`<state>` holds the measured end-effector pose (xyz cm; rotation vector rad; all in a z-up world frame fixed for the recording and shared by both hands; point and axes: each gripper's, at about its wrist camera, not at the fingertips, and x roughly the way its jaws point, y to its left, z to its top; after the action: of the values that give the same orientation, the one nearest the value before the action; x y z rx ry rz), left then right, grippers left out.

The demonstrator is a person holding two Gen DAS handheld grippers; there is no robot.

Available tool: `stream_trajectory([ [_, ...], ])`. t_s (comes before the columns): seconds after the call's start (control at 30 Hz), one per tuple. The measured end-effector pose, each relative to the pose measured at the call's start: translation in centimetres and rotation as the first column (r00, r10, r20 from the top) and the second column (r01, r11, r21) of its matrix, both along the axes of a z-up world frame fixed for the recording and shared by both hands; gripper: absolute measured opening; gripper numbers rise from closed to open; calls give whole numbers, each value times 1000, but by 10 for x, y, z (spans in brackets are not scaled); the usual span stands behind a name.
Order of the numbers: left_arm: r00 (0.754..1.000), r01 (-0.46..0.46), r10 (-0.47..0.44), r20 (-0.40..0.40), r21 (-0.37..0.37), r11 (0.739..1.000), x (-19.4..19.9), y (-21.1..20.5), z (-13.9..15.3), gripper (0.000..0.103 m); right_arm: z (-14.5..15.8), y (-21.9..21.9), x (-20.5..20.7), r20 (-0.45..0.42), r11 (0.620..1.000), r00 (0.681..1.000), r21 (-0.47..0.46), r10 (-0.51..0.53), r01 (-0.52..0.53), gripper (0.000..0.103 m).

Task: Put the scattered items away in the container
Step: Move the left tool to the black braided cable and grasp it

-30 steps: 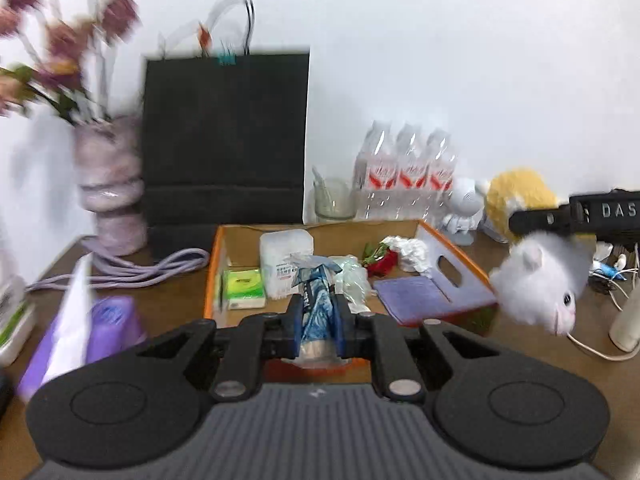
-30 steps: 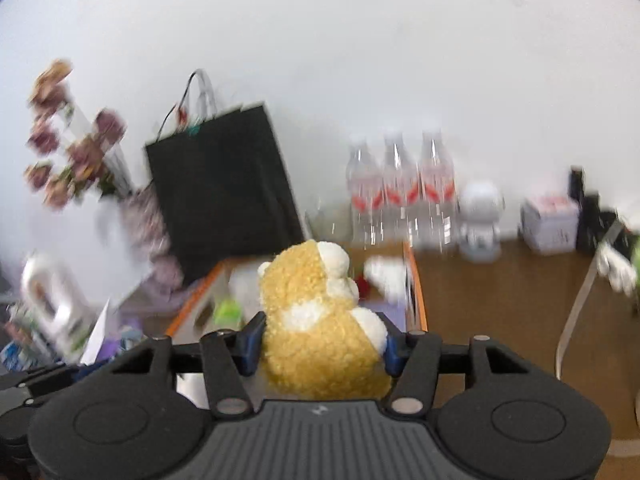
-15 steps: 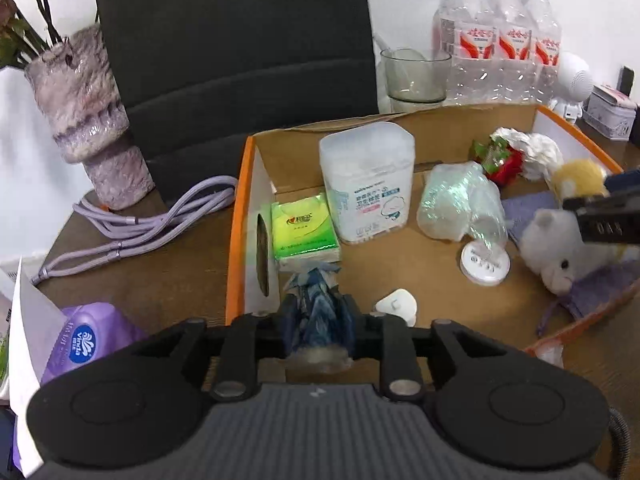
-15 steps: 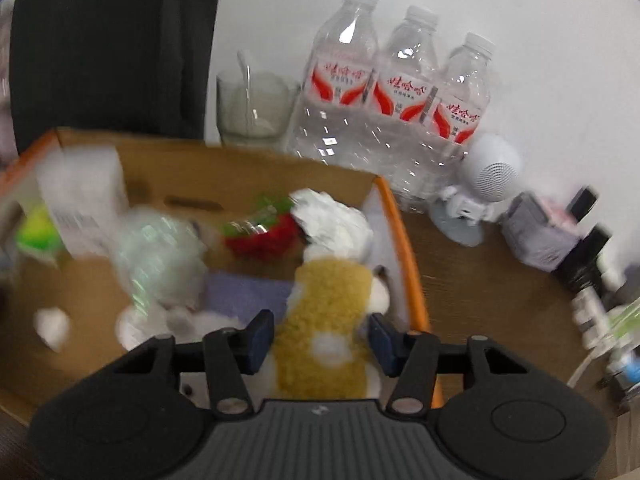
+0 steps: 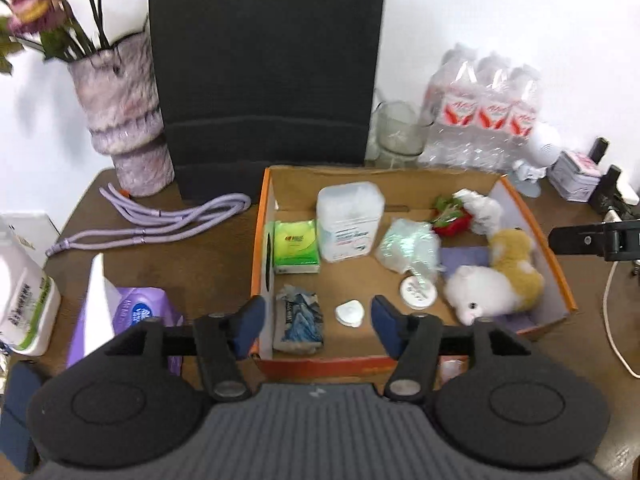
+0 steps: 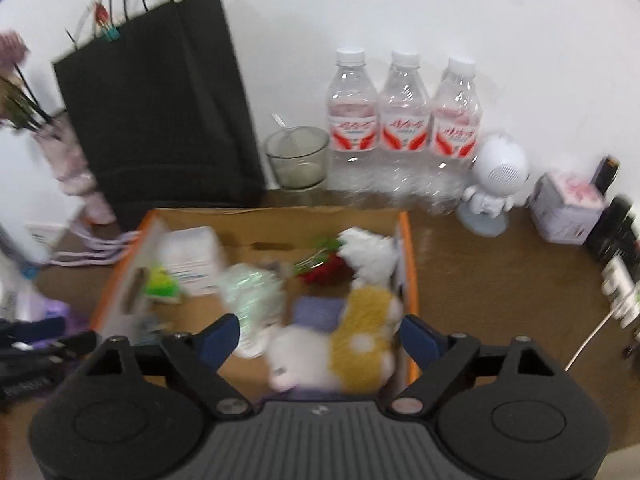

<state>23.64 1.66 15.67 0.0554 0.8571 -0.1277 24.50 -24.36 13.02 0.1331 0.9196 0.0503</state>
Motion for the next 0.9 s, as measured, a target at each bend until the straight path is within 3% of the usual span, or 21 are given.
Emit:
stream_trajectory([
  [0.07, 999, -1, 1, 41, 2, 1000, -13, -5, 9, 70, 8, -1, -14, -2, 1000, 1000, 23, 1, -1, 87],
  [0.13, 989, -16, 15, 147, 3, 1000, -35, -10, 17, 75, 15, 1, -33, 23, 1000, 1000, 22, 15, -15, 87],
  [0.2, 935, -13, 23, 354, -30, 999, -69, -12, 17, 93, 20, 4, -55, 100, 999, 994, 26, 35, -38, 88],
  [0.27, 832, 25, 22, 554, -77, 997, -109, -10, 3, 93, 20, 9, -89, 234, 998, 971, 29, 46, -54, 89],
  [0.3, 801, 42, 21, 599, -92, 995, -123, -10, -5, 94, 17, 12, -106, 306, 998, 951, 23, 41, -51, 91],
  [0.33, 784, 52, 28, 620, -110, 993, -133, -9, -13, 94, 9, 14, -124, 392, 999, 919, 8, 39, -46, 93],
  [0.4, 782, 44, 73, 619, -172, 984, -148, -4, -30, 97, -13, 19, -152, 493, 999, 869, -28, 54, -46, 94],
  [0.43, 785, 27, 100, 611, -196, 980, -154, -2, -37, 97, -23, 21, -160, 503, 997, 861, -51, 78, -61, 94],
  [0.63, 800, -22, 110, 590, -153, 988, -184, 3, -54, 98, -45, 25, -198, 516, 994, 851, -77, 102, -73, 94],
  [0.77, 822, -47, 162, 546, -219, 975, -253, 12, -62, 100, -61, 24, -237, 433, 997, 898, -20, 81, -80, 94],
  [0.83, 823, -24, 166, 543, -257, 966, -294, 16, -77, 101, -78, 22, -274, 414, 994, 907, 35, 76, -99, 94],
  [0.9, 839, -9, 146, 524, -255, 967, -327, 14, -97, 101, -93, 21, -310, 411, 990, 909, 86, 66, -110, 94],
])
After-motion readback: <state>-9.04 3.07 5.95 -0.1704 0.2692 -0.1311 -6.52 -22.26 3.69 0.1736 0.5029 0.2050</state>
